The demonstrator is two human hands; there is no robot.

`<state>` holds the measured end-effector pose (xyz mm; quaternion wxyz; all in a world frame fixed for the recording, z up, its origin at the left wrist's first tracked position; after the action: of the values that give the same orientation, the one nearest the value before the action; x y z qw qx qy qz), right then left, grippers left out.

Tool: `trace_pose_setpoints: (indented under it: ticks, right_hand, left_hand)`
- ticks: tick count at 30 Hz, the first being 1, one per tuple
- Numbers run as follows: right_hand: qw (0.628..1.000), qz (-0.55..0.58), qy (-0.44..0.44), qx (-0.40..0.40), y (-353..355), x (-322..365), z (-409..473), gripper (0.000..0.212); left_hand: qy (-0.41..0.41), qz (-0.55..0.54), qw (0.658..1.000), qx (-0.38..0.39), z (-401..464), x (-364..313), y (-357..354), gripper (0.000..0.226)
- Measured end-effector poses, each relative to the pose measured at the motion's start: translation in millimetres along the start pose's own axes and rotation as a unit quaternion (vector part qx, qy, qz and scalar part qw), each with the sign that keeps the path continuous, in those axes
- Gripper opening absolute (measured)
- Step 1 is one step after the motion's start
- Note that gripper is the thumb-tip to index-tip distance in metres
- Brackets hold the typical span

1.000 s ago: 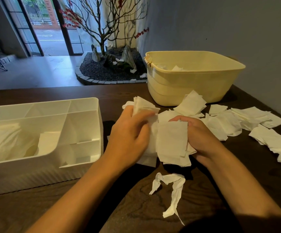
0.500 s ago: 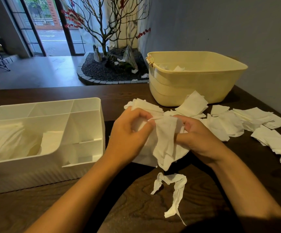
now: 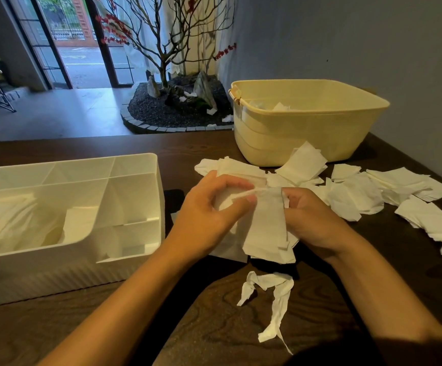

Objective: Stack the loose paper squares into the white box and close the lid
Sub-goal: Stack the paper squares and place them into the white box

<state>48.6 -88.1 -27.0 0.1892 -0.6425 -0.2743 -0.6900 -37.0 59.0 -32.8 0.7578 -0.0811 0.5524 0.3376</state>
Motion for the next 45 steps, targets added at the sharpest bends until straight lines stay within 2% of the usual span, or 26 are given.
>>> trace_pose_setpoints:
  ticks: [2, 5, 8, 10, 11, 13, 15, 17, 21, 23, 25, 29, 33, 35, 40, 45]
  right_hand:
    - [1.0, -0.001, 0.002, 0.005, 0.1, 0.6, -0.7, 0.014]
    - [1.0, 0.007, -0.004, 0.009, 0.7, -3.6, 1.0, 0.021]
    - [0.999, -0.027, -0.013, -0.009, 1.7, -7.0, 1.8, 0.013]
    - [0.998, -0.044, -0.016, -0.042, 3.8, -7.4, 3.5, 0.017]
    - [0.996, -0.05, -0.018, -0.068, 5.4, -7.5, 5.4, 0.024]
    - [0.991, -0.066, -0.014, -0.112, 9.2, -8.1, 8.3, 0.053]
    - [0.991, -0.065, 0.008, -0.119, 8.5, -4.9, 7.3, 0.064]
    - [0.992, -0.058, 0.049, -0.102, 5.3, -0.5, 4.6, 0.057]
    - [0.984, -0.121, 0.111, -0.069, -3.8, -1.3, 0.9, 0.018]
    - [0.983, -0.115, 0.12, -0.076, -4.7, -3.6, 3.1, 0.017]
    - [0.987, -0.058, 0.115, -0.096, -3.1, -2.4, 3.0, 0.017]
    - [0.986, -0.008, 0.105, -0.127, -2.3, -3.8, 4.0, 0.019]
    - [0.982, -0.066, 0.135, -0.117, -5.7, -3.0, 4.0, 0.03]
    - [0.98, -0.079, 0.138, -0.12, -7.4, 0.4, 2.0, 0.028]
    - [0.96, -0.105, 0.155, -0.209, 3.4, 4.8, 1.9, 0.024]
    - [0.948, -0.096, 0.177, -0.245, 9.8, 3.3, -0.1, 0.027]
  left_hand:
    - [-0.008, 0.0, 1.0, -0.02, 0.2, -0.7, -0.1, 0.006]
    - [-0.021, -0.013, 0.998, -0.066, 1.9, -2.3, 5.7, 0.007]
    - [0.008, -0.047, 0.992, -0.119, 3.6, -1.9, 12.1, 0.011]
    - [0.028, -0.065, 0.989, -0.133, 5.4, 0.4, 13.6, 0.015]
    - [0.031, -0.075, 0.988, -0.134, 6.5, 2.1, 14.5, 0.017]
    - [0.016, -0.077, 0.988, -0.134, 7.5, 2.7, 14.8, 0.021]
    - [-0.014, -0.05, 0.989, -0.138, 6.1, 1.5, 14.6, 0.028]
    - [-0.03, -0.031, 0.989, -0.14, 4.8, 0.8, 13.7, 0.029]
    - [-0.027, -0.028, 0.99, -0.135, 3.2, 0.1, 12.2, 0.028]
    - [-0.021, -0.039, 0.993, -0.114, 1.5, -2.1, 9.7, 0.021]
    - [-0.002, -0.043, 0.995, -0.089, -0.4, -4.1, 5.3, 0.014]
    - [0.021, -0.031, 0.996, -0.082, 1.0, 3.4, 1.8, 0.021]
    - [0.031, -0.053, 0.993, -0.098, 0.3, -0.2, 4.7, 0.004]
    - [0.046, -0.078, 0.988, -0.125, 1.0, -1.0, 8.4, 0.01]
    - [0.121, -0.082, 0.974, -0.171, 4.2, 8.6, 13.8, 0.021]
    - [0.177, -0.054, 0.969, -0.166, 3.2, 13.9, 9.6, 0.01]
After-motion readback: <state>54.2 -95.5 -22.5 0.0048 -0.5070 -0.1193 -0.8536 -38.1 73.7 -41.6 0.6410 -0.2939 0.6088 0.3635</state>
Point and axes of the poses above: each hand's wrist, its own z-axis towards the middle knuckle, its own y-axis out of the back of the hand, x = y × z, the point moved 4 cm from there along z, towards the middle knuckle, and after that the axes turned 10 degrees about -x, right-handed, at the moved point
